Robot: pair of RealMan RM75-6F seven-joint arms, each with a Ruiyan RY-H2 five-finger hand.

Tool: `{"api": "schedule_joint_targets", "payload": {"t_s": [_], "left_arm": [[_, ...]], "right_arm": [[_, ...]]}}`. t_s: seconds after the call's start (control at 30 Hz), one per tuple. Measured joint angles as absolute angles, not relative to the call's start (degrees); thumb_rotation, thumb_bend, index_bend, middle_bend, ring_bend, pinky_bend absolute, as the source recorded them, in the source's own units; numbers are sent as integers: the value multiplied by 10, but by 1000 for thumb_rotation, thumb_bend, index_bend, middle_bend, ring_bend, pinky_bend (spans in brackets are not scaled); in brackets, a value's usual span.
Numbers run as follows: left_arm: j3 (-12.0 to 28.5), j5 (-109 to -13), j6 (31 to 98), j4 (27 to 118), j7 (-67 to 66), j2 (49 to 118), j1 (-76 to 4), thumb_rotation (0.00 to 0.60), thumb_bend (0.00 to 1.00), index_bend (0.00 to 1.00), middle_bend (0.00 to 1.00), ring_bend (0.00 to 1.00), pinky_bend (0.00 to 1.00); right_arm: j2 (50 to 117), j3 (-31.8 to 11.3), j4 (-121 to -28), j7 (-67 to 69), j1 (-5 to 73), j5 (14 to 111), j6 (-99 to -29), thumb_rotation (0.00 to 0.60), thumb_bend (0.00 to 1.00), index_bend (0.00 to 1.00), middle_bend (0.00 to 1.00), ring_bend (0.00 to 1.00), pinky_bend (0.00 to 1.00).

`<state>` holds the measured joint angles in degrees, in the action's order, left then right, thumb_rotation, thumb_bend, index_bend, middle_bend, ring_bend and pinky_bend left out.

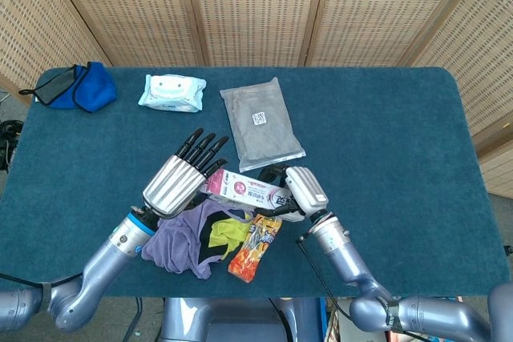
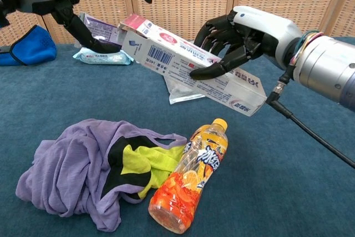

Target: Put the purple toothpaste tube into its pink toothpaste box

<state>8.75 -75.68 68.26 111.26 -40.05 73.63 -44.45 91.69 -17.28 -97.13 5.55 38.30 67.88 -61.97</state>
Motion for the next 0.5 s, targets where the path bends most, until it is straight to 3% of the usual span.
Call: {"api": "schedule_joint_targets", "payload": {"t_s": [0.5], "left_arm": [[95,-813,714,1145,-316,663,-407,600,231,228,0,0,0]], "right_arm": [[905,-184,-917,256,334,693,-636,600,66,590,541,445,521]]}}
